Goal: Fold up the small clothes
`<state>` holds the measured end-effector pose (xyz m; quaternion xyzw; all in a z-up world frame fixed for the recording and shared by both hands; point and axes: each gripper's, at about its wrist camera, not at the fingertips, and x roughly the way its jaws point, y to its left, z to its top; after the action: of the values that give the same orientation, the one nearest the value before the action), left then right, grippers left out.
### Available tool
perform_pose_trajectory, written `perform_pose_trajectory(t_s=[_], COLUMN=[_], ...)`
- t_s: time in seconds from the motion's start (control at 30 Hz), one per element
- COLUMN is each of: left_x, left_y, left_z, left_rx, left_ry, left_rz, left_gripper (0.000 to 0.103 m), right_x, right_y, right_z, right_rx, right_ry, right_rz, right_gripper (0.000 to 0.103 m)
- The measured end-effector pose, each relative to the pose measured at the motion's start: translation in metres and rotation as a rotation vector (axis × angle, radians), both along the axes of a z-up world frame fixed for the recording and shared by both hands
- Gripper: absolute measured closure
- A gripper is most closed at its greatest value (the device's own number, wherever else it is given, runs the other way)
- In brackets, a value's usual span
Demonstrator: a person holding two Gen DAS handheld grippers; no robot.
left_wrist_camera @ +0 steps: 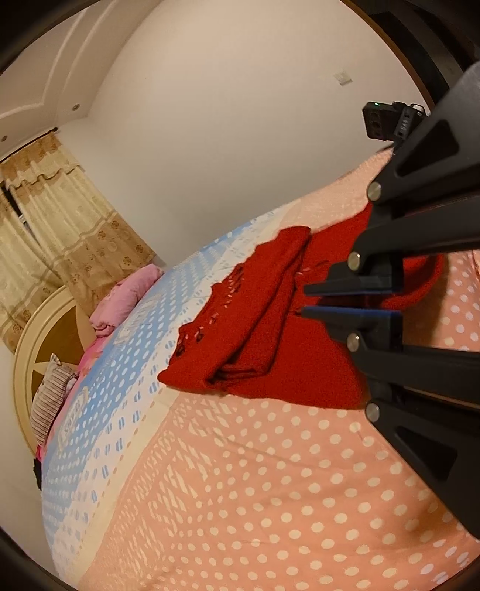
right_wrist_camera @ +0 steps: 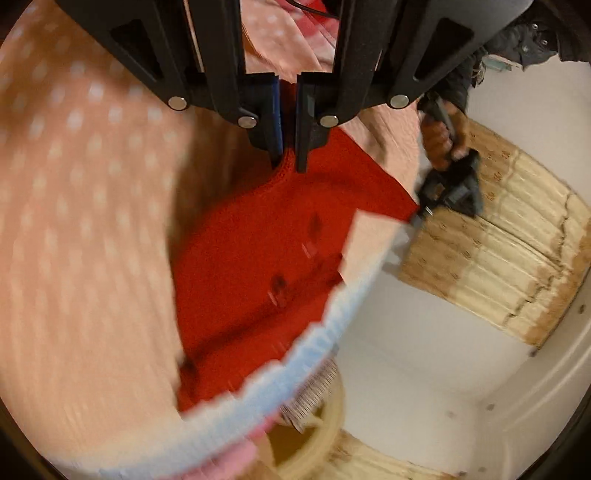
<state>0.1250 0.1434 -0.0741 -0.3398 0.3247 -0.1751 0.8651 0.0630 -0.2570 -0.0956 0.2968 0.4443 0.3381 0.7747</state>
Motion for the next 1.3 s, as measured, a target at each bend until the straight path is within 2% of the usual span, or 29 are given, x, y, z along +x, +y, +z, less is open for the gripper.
perform_pose_trajectory(t_s=[0.23,0.53,1.03,1.3], left_x=[0.016,0.055,0.123,0.161], left_y=[0.007,0.014,0.004,0.008], left_z=[0.017,0.047,0.069,0.073], left_rx=[-0.024,-0.02,0.015,0.044], left_ry=[-0.042,-0.102,-0.119,-0.123], left_rz=[0.034,0.048,0.045,0.071], left_gripper=[0.098,0.098,0.098,0.102], right_x=[0.051,0.106,0.169,0.2], right_y=[-0.011,-0.012,-0.006,-0.012], right_z=[0.055,0.091,0.108,0.094], right_rx=[0.044,0.064,0.064,0.035], right_ry=[-0.12,-0.183,-0.196,-0.155], right_rz=[-0.073,-0.122,-0.186,-0.221], right_gripper=[0.098,0.098,0.098,0.098])
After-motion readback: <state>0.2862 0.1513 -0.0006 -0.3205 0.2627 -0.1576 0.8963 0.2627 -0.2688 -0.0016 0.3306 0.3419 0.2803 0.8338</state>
